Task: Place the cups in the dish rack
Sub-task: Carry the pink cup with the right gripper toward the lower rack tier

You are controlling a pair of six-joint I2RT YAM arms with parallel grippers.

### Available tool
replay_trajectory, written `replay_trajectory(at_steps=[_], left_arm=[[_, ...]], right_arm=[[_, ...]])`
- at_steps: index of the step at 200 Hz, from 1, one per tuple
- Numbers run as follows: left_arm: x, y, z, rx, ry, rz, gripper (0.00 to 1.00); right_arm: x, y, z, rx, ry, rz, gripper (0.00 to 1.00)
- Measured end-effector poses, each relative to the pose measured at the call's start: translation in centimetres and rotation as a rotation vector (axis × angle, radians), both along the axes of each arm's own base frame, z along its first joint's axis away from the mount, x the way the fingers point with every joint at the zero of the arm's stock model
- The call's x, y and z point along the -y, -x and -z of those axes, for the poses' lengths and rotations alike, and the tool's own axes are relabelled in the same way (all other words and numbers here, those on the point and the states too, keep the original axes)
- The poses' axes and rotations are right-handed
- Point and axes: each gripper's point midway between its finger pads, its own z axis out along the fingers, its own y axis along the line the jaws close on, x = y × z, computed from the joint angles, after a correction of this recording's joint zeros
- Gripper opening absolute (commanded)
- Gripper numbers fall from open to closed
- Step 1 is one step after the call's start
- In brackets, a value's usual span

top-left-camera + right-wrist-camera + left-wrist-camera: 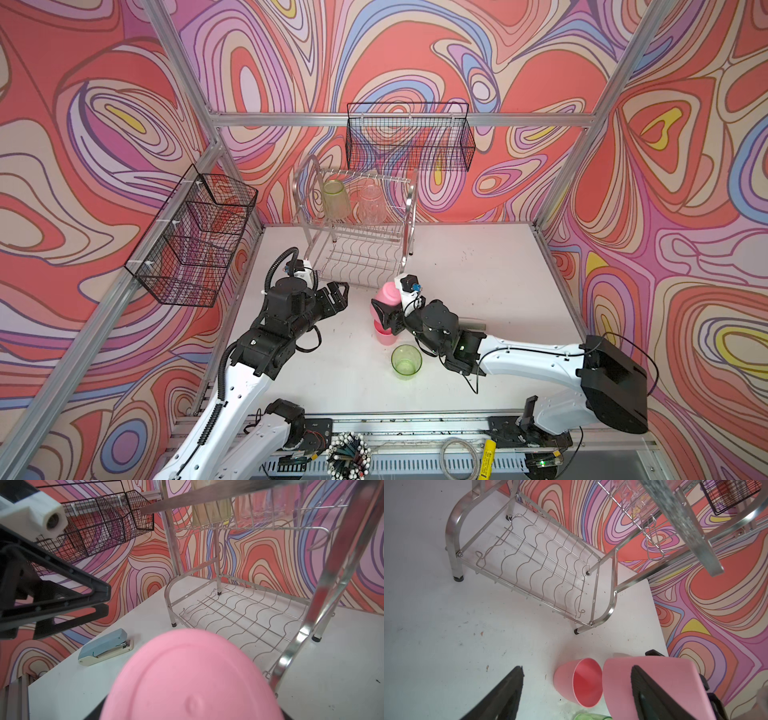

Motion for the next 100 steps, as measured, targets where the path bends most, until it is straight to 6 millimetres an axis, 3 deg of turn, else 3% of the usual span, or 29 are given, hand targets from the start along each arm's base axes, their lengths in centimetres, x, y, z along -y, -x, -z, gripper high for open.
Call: replay_trajectory(at_steps=[45,100], left_arm=[[-1.4,0.1,0.7,-0.027,-0.038,-0.039,0.83],[-3.3,0.1,-0.5,-0.017,-0.113,-0.090,0.84]], right_arm=[[-2.9,-1.6,-0.2,0.050,0.040,-0.008,0.53],[-6.3,-3.6,3.4,0.054,0.133,-0.017,0.53]])
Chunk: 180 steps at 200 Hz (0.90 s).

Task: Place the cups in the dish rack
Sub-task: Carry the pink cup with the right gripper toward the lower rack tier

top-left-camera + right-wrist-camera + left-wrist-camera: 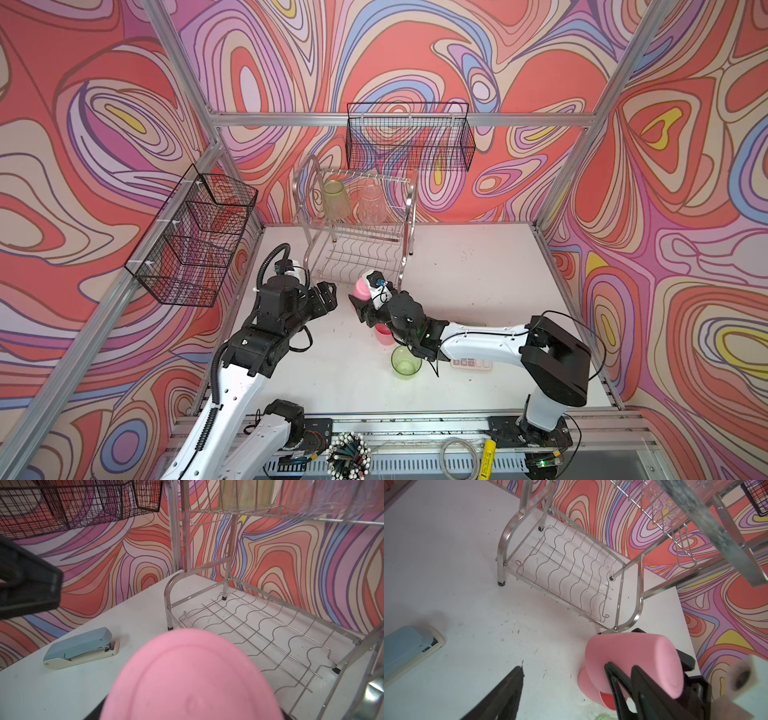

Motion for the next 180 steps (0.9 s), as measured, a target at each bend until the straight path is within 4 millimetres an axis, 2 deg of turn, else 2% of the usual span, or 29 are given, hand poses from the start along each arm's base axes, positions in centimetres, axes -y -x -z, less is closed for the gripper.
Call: replay_trajectory(at_steps=[39,76,153,180], left_arm=[[-0.9,-0.4,0.1,-0.002,-0.056,-0.019,0.84],[-1.4,-0.3,-0.1,0.008,-0.083,-0.026,0.84],[-1.8,0.4,-0.2,0.013,-0.122,-0.009,0.84],[-1.9,0.6,-0.4,0.021,-0.126,-0.010,0.84]], right_arm=[[-1.9,-1.3,2.1,-0.004,0.051,0.001,0.52],[-2.8,-3.0,2.5,-0.006,0.064,0.019,0.53],[-2.6,-6.9,4.0,-0.002,0.112,0.067,0.52],[-1.9,-8.6,3.9,-0.001,0.116,0.092,0.52]])
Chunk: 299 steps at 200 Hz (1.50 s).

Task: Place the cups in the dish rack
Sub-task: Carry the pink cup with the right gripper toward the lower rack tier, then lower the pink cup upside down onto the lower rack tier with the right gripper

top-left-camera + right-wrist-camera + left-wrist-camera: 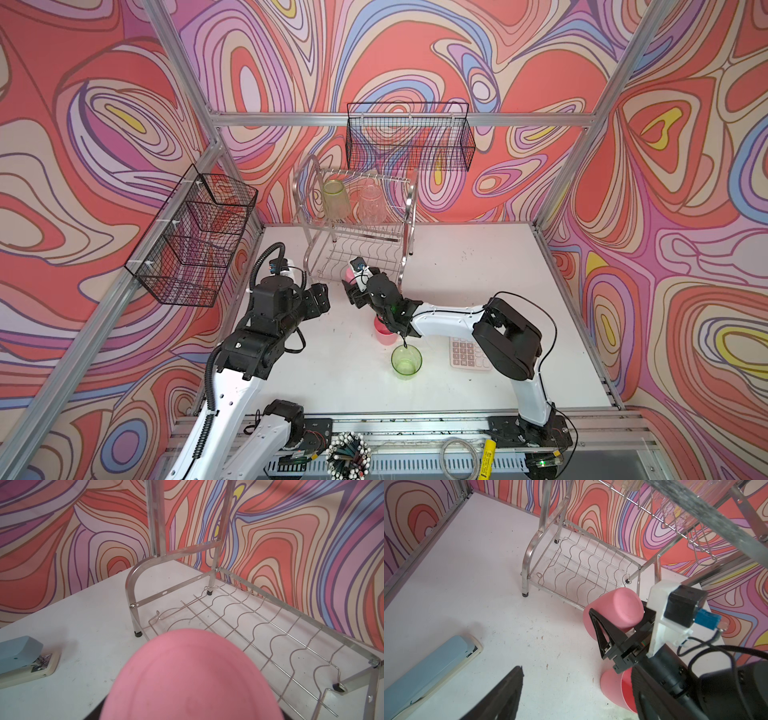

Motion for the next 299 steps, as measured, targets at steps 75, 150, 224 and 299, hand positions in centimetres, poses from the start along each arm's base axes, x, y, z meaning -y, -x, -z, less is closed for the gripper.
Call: replay_trajectory(at_steps=[75,150,224,299], left_arm=[[-0.4,0.6,-0.8,0.036,0.009,-0.008,0.84],[-0.4,0.8,-0.5,0.037,0.011,-0.008,0.84],[-0.4,1.0,-0.5,0.043,0.017,-0.002,0.84],[-0.2,1.1,-0.6,0.050,0.022,0.005,0.84]], right_arm=[[0.7,-3.3,0.3,0.005,0.011,0.039,0.52],[1.1,-5.7,1.3,0.008,0.028,0.074,0.52],[2.4,-7.8,3.3,-0.007,0.050,0.146,0.52],[4.5,-9.6,3.3,-0.008,0.043,0.270,0.53]])
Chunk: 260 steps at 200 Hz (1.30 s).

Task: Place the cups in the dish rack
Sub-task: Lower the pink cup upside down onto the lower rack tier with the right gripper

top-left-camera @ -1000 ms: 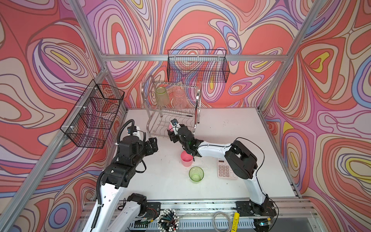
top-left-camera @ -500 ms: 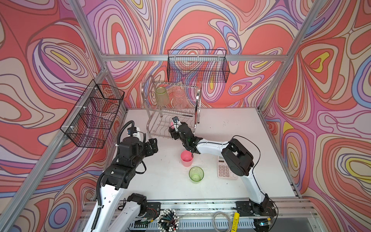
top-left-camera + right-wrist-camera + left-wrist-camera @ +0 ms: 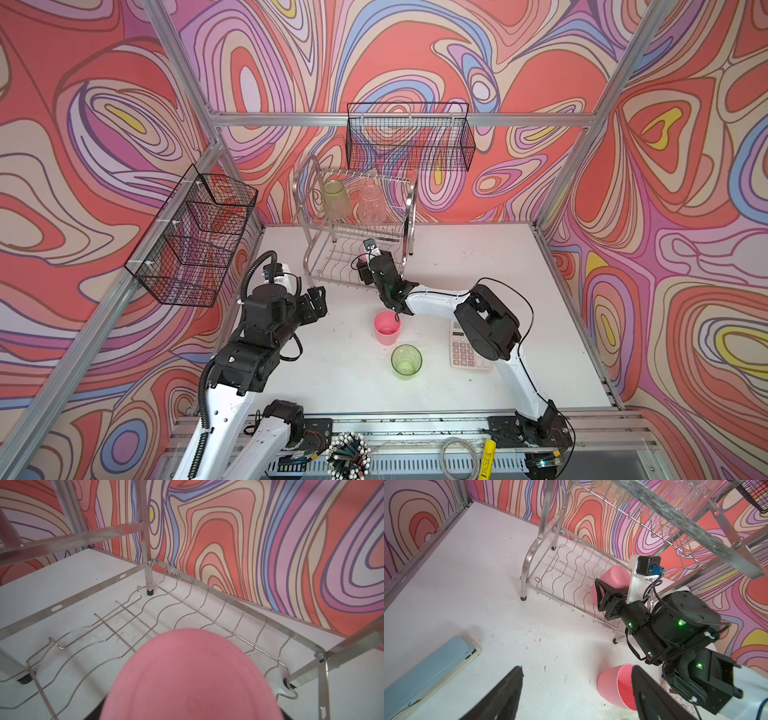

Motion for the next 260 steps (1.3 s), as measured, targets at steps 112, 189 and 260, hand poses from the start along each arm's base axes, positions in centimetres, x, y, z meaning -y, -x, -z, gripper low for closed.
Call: replay_trajectory(at_steps=[112,189,260], left_arm=[[0.1,0.0,0.0,0.002,0.002,0.003,0.84],[0.0,0.2,-0.1,0.008,0.004,0.003,0.84],[-0.1,0.1,0.1,0.006,0.004,-0.003,0.85]], right_arm=[[1.4,-0.5,0.6,-0.012,-0.016,0.081,0.63],[1.6,-0.5,1.5,-0.030,-0.015,0.096,0.73],[1.7,-0.4,1.7,-0.032,-0.021,0.096,0.88]])
